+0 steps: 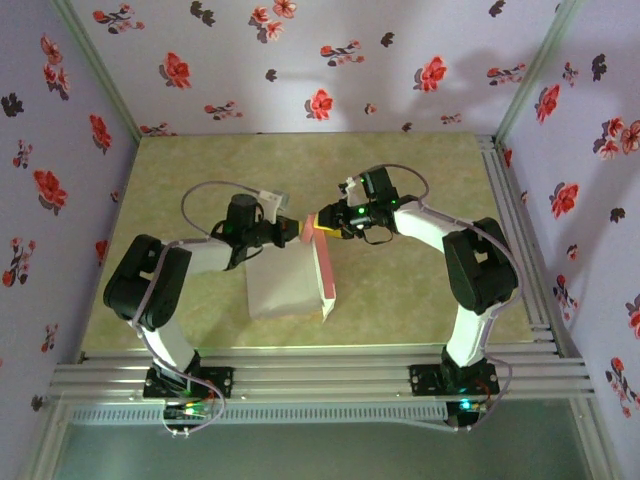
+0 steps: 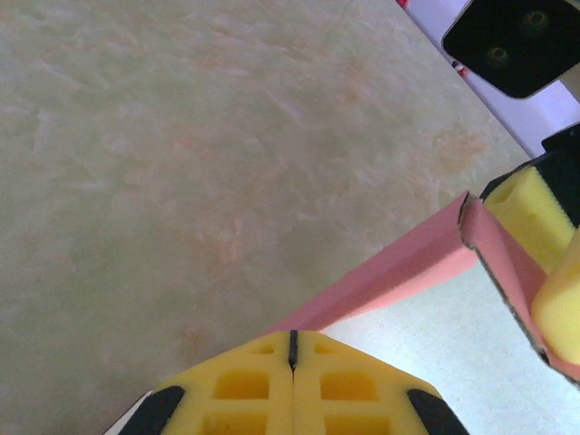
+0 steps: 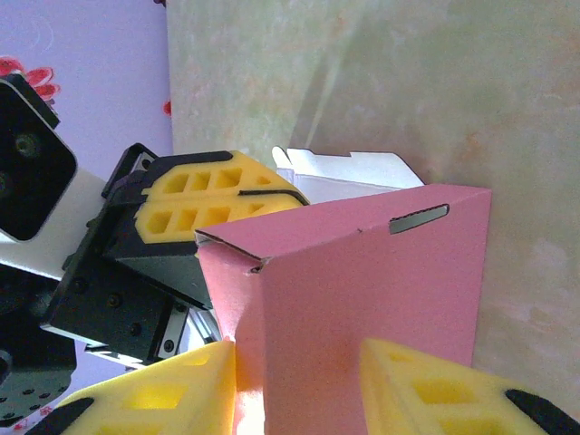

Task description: Fold the paper box

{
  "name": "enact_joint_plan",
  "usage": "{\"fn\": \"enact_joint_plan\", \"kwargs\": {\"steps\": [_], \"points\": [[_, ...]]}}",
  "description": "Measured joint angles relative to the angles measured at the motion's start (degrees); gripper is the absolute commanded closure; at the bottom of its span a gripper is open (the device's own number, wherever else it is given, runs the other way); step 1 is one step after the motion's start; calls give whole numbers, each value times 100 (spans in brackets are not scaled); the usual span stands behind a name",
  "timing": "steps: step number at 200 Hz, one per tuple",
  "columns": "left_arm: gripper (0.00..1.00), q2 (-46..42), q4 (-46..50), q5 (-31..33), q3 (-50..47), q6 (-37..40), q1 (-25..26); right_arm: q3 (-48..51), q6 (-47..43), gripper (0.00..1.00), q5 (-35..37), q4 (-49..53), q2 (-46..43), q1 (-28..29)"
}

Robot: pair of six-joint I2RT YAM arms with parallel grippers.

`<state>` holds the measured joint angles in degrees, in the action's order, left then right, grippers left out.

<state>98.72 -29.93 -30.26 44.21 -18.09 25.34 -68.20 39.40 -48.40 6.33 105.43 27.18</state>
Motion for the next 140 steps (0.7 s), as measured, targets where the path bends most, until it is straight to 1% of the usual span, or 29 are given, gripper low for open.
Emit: {"fn": "enact_joint_plan", "kwargs": {"steps": [3, 10, 31, 42, 54, 67, 77, 140], "points": [[100, 0, -2, -15, -17, 0, -4, 0, 0, 60, 0, 0, 0, 0], [95, 0, 2, -72, -55, 24, -13, -2, 0, 60, 0, 0, 0, 0], [85, 0, 83, -306, -90, 245, -15, -15, -22, 60, 0, 31, 0, 0], [83, 0, 133, -431, -83, 409, -28, -63, -46, 60, 0, 101, 0, 0], [76, 22, 186, -520, -68, 560, -66, -111, -92, 60, -2, 173, 2, 0], [73, 90, 232, -610, -2, 686, -127, -160, -153, 60, -7, 267, 13, 0], [69, 166, 284, -664, 87, 758, -168, -205, -199, 60, -31, 334, 37, 0], [62, 638, 431, -691, 619, 1021, -201, -634, -592, 60, -138, 925, 260, -2]]}}
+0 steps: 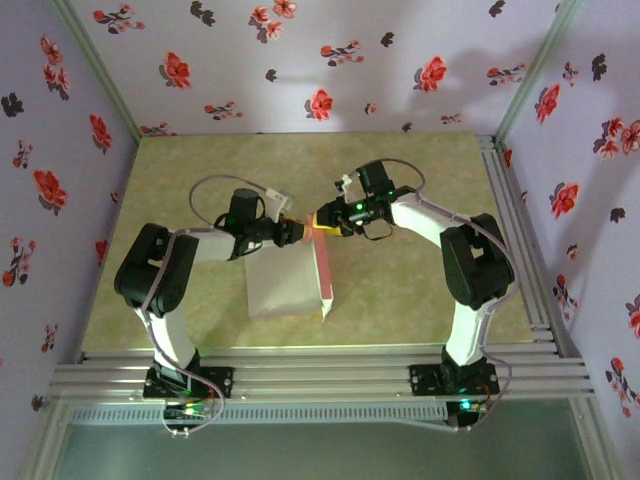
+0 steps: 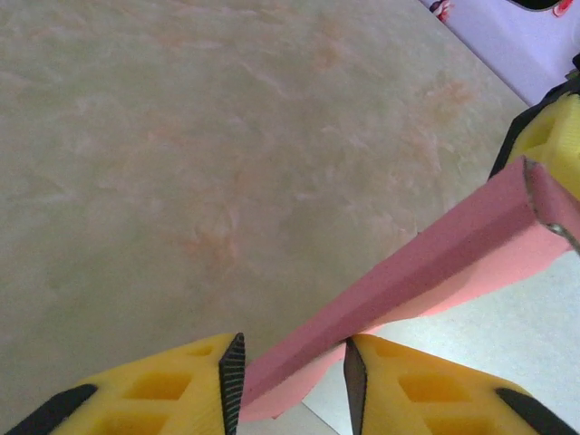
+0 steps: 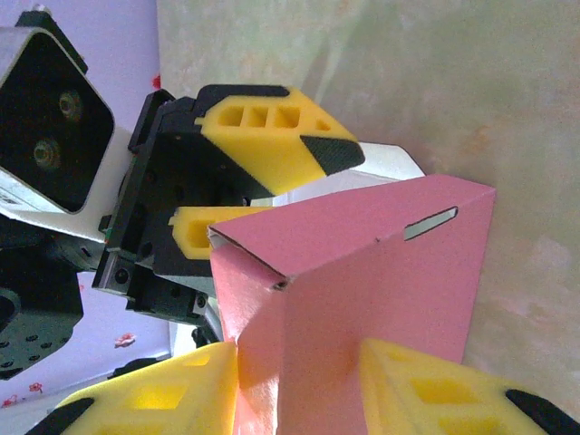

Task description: Fold the paper box

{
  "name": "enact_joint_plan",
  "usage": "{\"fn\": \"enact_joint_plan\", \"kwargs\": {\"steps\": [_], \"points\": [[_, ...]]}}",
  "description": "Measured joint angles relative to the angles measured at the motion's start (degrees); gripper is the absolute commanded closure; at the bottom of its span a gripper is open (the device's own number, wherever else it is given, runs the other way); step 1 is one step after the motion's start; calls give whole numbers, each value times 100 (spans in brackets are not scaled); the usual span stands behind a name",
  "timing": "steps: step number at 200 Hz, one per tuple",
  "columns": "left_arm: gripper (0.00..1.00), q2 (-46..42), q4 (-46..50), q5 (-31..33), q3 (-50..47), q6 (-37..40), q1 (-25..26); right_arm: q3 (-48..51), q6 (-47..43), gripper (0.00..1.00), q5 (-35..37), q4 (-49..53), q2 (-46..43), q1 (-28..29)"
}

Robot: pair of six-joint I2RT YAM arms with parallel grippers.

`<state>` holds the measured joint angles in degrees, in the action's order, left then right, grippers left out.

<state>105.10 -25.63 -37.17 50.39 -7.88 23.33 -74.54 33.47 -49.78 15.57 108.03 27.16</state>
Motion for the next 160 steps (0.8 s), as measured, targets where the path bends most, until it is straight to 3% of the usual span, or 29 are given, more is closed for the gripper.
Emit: {"fn": "enact_joint_plan", "kwargs": {"steps": [99, 160], "points": [[61, 273, -81, -72, 291, 13, 83, -103, -153, 57, -31, 162, 74, -66], [65, 286, -271, 90, 232, -79, 236, 48, 269, 58, 28, -389, 74, -68]]}}
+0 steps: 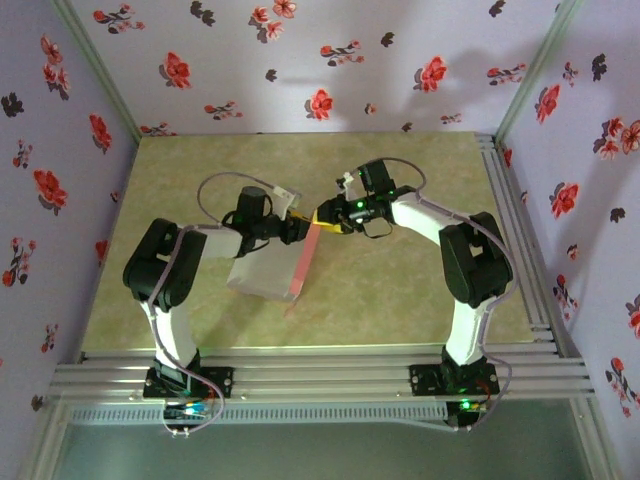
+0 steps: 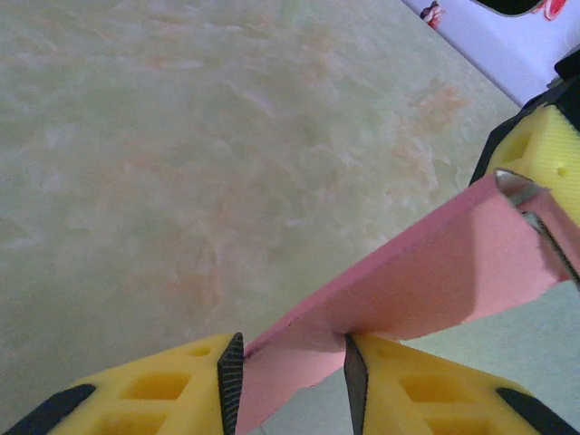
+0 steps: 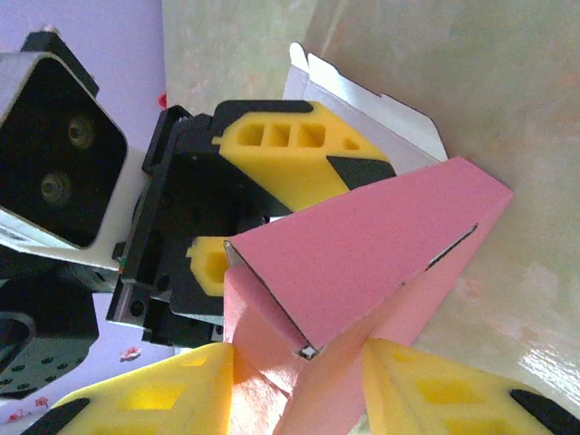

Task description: Fold the paper box

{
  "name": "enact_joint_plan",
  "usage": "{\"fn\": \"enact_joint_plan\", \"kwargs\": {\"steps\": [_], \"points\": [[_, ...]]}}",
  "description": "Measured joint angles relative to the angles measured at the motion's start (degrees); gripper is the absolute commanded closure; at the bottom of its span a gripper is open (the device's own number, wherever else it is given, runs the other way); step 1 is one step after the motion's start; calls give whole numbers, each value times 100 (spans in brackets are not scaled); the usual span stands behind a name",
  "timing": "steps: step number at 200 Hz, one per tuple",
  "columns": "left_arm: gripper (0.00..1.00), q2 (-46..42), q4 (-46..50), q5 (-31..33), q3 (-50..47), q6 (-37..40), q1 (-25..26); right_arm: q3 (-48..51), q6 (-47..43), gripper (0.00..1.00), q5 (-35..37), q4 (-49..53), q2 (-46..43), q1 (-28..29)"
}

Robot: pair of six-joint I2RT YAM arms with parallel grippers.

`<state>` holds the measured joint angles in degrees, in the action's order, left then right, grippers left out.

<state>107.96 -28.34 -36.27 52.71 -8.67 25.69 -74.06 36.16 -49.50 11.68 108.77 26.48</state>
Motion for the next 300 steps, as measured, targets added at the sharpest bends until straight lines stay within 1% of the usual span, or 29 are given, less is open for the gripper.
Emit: {"fn": "enact_joint_plan", "kwargs": {"steps": [25, 68, 121, 148, 173, 186, 199, 217, 236, 265, 300], "points": [[67, 2, -37, 105, 0, -37, 9, 81, 205, 57, 35, -293, -2, 0], [72, 2, -249, 297, -136, -225, 22, 109, 610, 51, 264, -754, -2, 4], [78, -24, -562, 511, -507, -625, 101, 105, 807, 48, 490, -968, 13, 63], [79, -210, -651, 734, -778, -756, 105, 105, 809, 45, 612, -1016, 15, 131], [75, -479, -680, 824, -916, -752, 103, 105, 804, 43, 693, -1010, 15, 166], [73, -588, -684, 699, -927, -748, 57, 105, 800, 43, 737, -981, 13, 179], [71, -660, -684, 400, -927, -748, -31, 105, 785, 43, 782, -940, 11, 192], [71, -682, -640, -111, -909, -741, -258, 105, 752, 42, 846, -846, 2, 203], [70, -688, -470, -437, -857, -693, -496, 94, 675, 42, 898, -717, -11, 203], [70, -756, -238, -654, -774, -614, -730, -26, 481, 41, 1001, -402, -46, 205], [69, -809, -24, -713, -702, -557, -748, -240, 232, 41, 1263, 96, -160, 243]]}}
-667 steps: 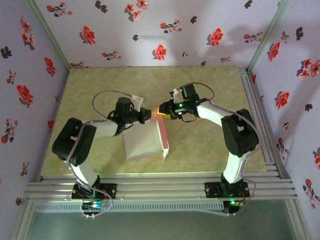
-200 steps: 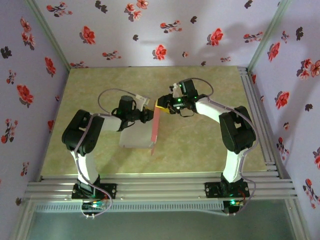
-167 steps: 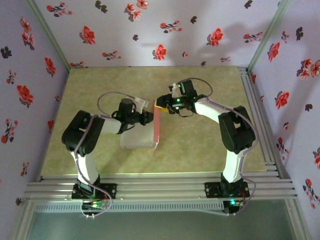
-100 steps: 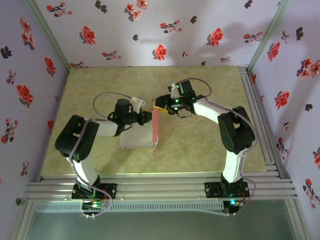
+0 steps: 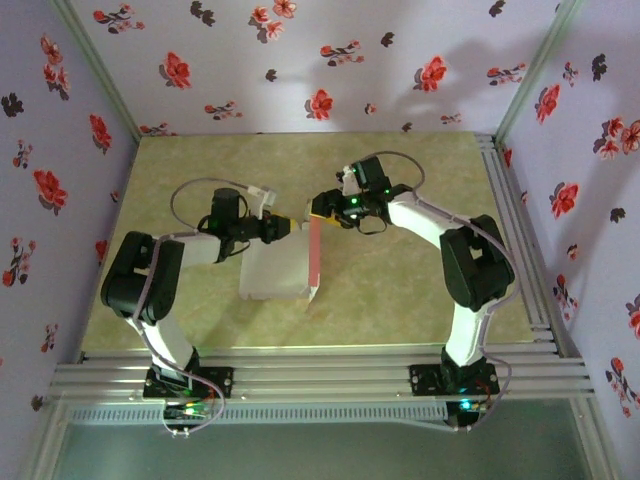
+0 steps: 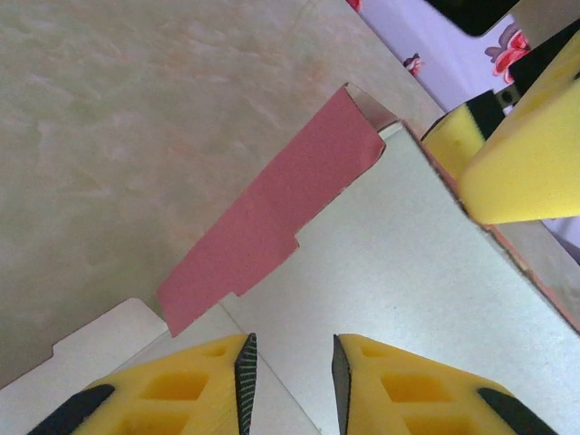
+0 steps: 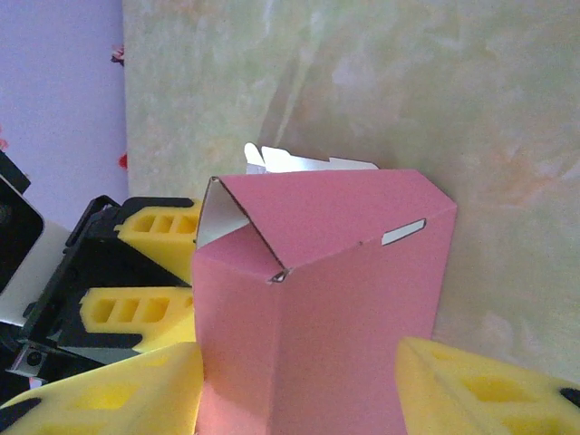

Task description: Fold the paper box

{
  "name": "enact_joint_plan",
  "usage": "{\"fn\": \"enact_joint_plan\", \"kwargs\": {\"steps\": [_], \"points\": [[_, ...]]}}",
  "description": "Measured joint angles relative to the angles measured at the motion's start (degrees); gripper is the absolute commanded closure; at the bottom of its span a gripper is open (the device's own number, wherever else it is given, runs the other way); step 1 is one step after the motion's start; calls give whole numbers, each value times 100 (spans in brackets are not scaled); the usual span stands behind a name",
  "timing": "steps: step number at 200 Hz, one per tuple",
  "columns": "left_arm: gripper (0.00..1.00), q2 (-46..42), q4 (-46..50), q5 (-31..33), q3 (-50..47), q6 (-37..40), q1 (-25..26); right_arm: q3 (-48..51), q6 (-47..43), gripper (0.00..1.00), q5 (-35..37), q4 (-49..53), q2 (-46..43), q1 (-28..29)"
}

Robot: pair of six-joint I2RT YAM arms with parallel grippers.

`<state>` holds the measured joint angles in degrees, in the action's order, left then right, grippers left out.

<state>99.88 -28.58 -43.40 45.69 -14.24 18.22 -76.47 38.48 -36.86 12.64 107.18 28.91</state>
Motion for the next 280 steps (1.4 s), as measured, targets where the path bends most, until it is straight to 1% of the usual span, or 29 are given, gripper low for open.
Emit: {"fn": "enact_joint_plan", "kwargs": {"steps": [65, 98, 157, 195, 235, 280], "points": [[69, -37, 37, 2, 0, 0, 0, -262, -216, 40, 734, 743, -229, 339], [69, -37, 37, 2, 0, -2, 0, -308, -249, 41, 977, 920, -267, 485], [69, -24, -59, -11, -2, -46, 11, -490, -251, 43, 1078, 1003, -267, 566], [68, -24, -81, 243, -11, 9, 55, -627, -251, 44, 1082, 1014, -254, 568], [63, -20, 173, 498, 28, 363, 155, -643, -256, 44, 1080, 1045, -199, 586], [61, 74, 774, 866, 439, 903, 302, -643, -304, 44, 1080, 1093, -76, 592]]}}
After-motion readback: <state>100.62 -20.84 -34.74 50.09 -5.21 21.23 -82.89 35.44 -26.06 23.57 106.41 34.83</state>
